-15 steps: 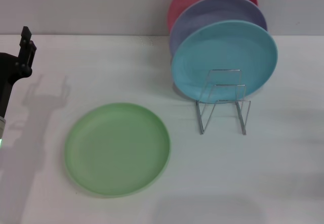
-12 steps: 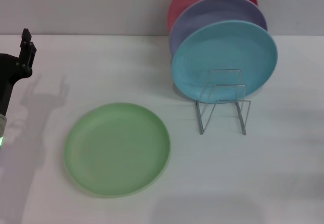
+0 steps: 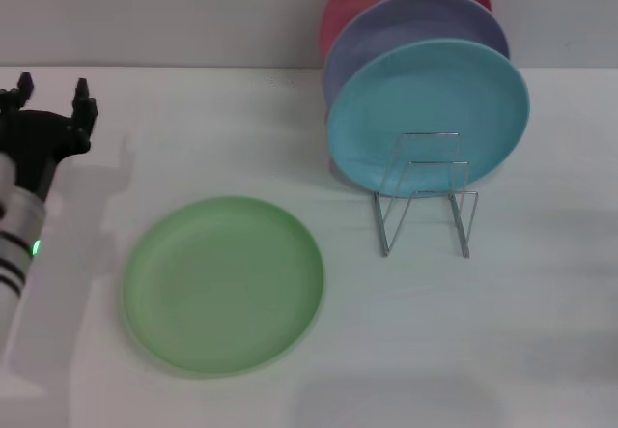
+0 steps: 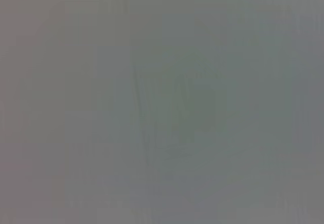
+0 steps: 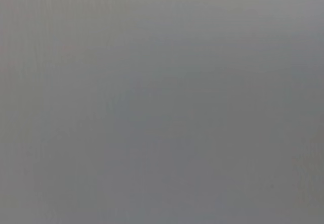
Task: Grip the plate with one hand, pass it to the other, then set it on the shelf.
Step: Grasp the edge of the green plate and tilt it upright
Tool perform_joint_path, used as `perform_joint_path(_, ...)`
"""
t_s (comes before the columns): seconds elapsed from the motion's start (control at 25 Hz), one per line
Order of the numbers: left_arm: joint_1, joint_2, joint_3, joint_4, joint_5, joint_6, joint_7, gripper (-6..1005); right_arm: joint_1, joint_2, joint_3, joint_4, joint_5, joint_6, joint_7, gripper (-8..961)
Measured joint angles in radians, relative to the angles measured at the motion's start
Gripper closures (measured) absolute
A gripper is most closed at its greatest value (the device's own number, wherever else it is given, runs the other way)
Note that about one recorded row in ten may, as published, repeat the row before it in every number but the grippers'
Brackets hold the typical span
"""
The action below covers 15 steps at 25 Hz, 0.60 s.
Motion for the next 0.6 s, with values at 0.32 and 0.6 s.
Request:
perform_joint_path(0.32, 0.093, 0.013, -0.317, 0.428, 0.000, -0.420, 0.457, 362, -0.003, 0.000, 0.001, 0.001, 0.000, -0.010, 0.000, 401)
perform_joint_path(0.6, 0.222, 0.003, -0.536, 0.780, 0.000, -0.852, 0.590, 363, -0.003, 0.000, 0.008, 0.001, 0.000, -0.012, 0.000, 401)
